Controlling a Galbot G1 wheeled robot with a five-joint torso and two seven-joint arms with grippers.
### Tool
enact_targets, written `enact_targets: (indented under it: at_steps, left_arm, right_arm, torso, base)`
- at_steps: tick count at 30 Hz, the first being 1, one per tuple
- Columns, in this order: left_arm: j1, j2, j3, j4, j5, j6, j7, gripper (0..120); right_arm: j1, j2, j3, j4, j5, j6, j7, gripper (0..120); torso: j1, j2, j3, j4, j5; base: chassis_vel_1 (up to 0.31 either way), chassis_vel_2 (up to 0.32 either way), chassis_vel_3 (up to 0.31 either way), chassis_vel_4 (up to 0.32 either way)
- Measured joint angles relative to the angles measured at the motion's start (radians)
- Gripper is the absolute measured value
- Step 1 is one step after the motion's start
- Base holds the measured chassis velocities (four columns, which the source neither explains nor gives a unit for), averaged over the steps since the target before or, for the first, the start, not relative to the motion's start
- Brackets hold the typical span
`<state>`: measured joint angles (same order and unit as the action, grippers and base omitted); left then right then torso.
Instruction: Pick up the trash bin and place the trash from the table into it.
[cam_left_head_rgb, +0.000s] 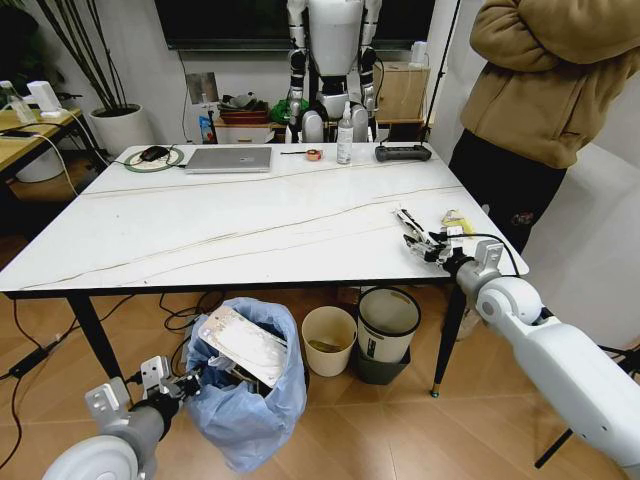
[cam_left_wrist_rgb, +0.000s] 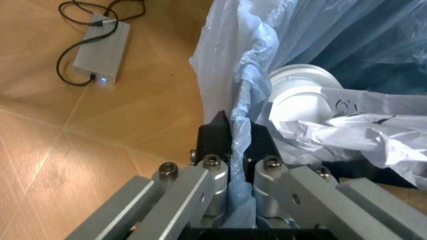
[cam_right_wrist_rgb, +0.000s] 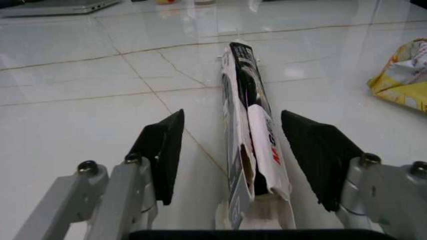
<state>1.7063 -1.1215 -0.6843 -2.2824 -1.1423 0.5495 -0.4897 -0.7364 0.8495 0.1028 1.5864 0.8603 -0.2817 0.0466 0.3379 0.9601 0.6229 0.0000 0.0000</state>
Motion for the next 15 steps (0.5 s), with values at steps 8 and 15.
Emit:
enact_targets:
  at_steps: [8, 15]
  left_arm:
    - [-0.008, 0.001, 0.0, 0.004, -0.004, 0.0, -0.001, 0]
    - [-0.009, 0.0, -0.002, 0.006, -0.004, 0.0, -0.001, 0]
  right_arm:
    - [-0.006, -0.002, -0.003, -0.001, 0.001, 0.001, -0.003, 25]
    - [-0.009, -0.005, -0.004, 0.008, 0.0, 0.005, -0.008, 1]
  torso:
    - [0.0, 0.0, 0.0, 0.0, 0.0]
    - [0.0, 0.0, 0.0, 0.0, 0.0]
  base:
    - [0.0, 0.0, 0.0, 0.0]
    - [0.0, 0.0, 0.0, 0.0]
